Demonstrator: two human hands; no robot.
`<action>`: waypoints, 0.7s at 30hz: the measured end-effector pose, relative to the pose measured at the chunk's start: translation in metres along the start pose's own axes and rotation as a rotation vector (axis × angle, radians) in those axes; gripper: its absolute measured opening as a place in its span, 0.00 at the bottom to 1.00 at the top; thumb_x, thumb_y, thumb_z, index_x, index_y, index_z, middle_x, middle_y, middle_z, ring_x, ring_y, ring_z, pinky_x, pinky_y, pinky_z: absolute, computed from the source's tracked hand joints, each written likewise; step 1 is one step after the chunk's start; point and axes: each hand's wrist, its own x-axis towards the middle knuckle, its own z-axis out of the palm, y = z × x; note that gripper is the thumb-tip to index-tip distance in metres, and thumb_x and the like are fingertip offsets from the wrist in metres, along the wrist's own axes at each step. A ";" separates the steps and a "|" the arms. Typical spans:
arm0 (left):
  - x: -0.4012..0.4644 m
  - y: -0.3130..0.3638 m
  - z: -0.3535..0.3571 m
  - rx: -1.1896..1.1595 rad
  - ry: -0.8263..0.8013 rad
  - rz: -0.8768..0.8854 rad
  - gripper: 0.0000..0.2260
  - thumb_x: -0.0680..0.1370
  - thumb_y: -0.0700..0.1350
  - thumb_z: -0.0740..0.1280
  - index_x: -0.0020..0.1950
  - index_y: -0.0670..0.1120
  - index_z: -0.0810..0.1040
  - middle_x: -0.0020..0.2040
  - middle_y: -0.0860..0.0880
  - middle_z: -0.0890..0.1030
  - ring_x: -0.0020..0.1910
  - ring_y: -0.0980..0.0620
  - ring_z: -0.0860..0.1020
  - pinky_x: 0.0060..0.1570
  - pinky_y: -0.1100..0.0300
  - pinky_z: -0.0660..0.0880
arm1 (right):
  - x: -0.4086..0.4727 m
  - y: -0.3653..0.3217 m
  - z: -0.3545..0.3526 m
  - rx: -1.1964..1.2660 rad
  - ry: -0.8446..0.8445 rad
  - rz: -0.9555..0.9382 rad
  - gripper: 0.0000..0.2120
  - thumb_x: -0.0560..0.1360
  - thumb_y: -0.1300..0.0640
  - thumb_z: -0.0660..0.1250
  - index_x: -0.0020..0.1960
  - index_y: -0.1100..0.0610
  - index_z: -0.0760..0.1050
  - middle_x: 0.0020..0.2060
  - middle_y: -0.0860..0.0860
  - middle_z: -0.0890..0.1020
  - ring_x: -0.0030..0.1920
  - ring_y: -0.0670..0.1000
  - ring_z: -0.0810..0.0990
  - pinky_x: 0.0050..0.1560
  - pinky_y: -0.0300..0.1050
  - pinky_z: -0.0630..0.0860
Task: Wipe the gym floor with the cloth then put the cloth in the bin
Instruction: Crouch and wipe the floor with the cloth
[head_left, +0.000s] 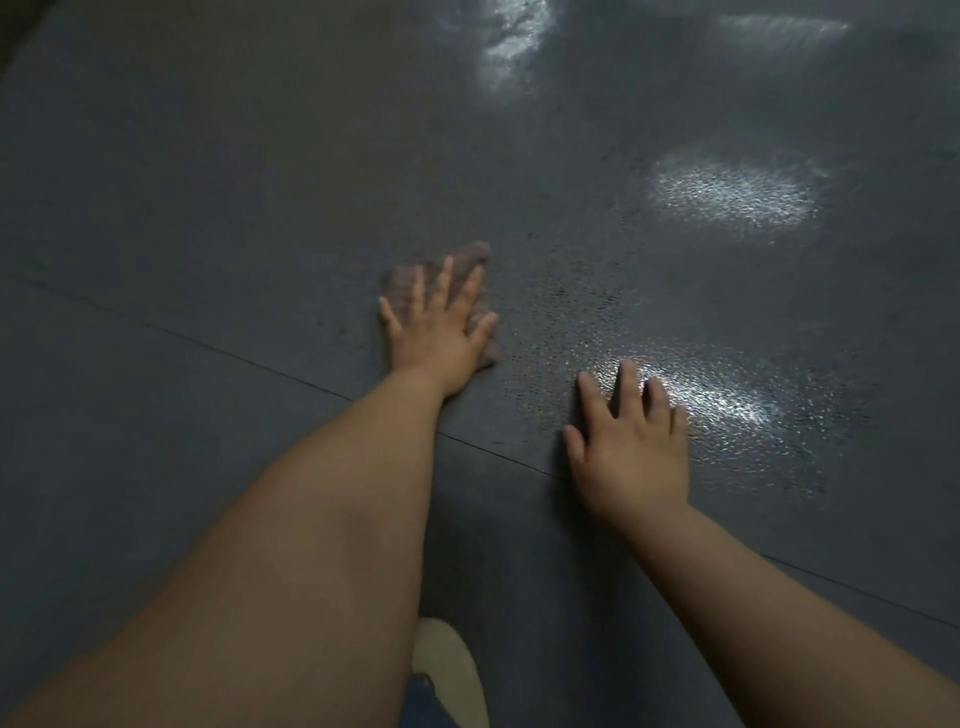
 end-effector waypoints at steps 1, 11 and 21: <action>0.000 -0.015 0.000 -0.053 0.009 -0.125 0.26 0.81 0.62 0.46 0.77 0.60 0.42 0.78 0.55 0.38 0.76 0.47 0.38 0.68 0.33 0.38 | 0.000 0.000 0.001 -0.023 -0.017 0.001 0.28 0.80 0.42 0.50 0.77 0.45 0.45 0.77 0.55 0.41 0.76 0.60 0.42 0.74 0.58 0.42; -0.046 -0.007 0.025 -0.005 0.087 -0.108 0.27 0.81 0.60 0.46 0.77 0.57 0.40 0.78 0.52 0.38 0.76 0.46 0.37 0.68 0.36 0.35 | -0.002 -0.006 0.008 -0.028 -0.003 0.053 0.28 0.80 0.42 0.49 0.77 0.44 0.45 0.77 0.53 0.41 0.76 0.59 0.40 0.74 0.58 0.41; 0.008 -0.059 -0.003 -0.046 0.029 -0.128 0.28 0.80 0.63 0.46 0.77 0.59 0.42 0.78 0.54 0.38 0.76 0.48 0.37 0.69 0.35 0.36 | -0.002 0.000 0.014 -0.049 0.049 0.035 0.28 0.80 0.42 0.50 0.77 0.43 0.46 0.77 0.53 0.43 0.76 0.59 0.42 0.74 0.57 0.43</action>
